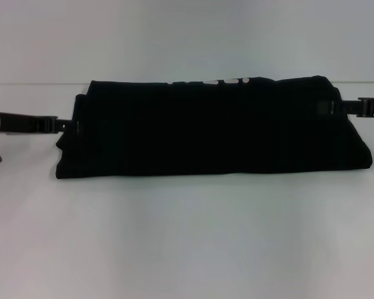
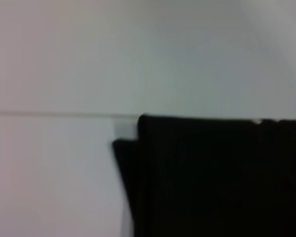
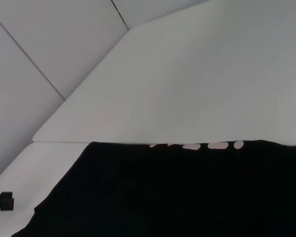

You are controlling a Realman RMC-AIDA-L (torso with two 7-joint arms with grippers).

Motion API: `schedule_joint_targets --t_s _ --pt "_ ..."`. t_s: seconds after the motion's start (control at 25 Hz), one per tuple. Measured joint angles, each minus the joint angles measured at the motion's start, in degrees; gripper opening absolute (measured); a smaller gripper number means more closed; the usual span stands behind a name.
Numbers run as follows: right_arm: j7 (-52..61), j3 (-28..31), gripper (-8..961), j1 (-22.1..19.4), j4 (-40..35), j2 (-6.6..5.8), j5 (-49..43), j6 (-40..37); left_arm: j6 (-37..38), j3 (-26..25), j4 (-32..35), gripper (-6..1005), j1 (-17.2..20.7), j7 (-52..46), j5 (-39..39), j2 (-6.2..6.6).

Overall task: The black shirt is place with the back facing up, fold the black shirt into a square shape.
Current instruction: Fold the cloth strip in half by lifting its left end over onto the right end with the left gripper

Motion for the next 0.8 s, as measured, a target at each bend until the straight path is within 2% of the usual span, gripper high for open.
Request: schedule_joint_targets --t_s 0.24,0.48,0.8 --pt "-0.48 -0.26 676 -0.6 -0.05 0.35 -0.06 -0.13 0.15 0.03 -1.68 949 0.12 -3.12 3.76 -0.59" --pt "-0.64 -0.35 675 -0.69 -0.13 0.34 -0.18 -0.29 0.3 0.03 -4.48 949 -0.02 -3.82 4.03 -0.76" --pt "-1.2 0.01 676 -1.13 -0.67 0.4 -0.02 -0.11 0.33 0.12 -4.66 948 0.19 -3.89 4.14 -1.07"
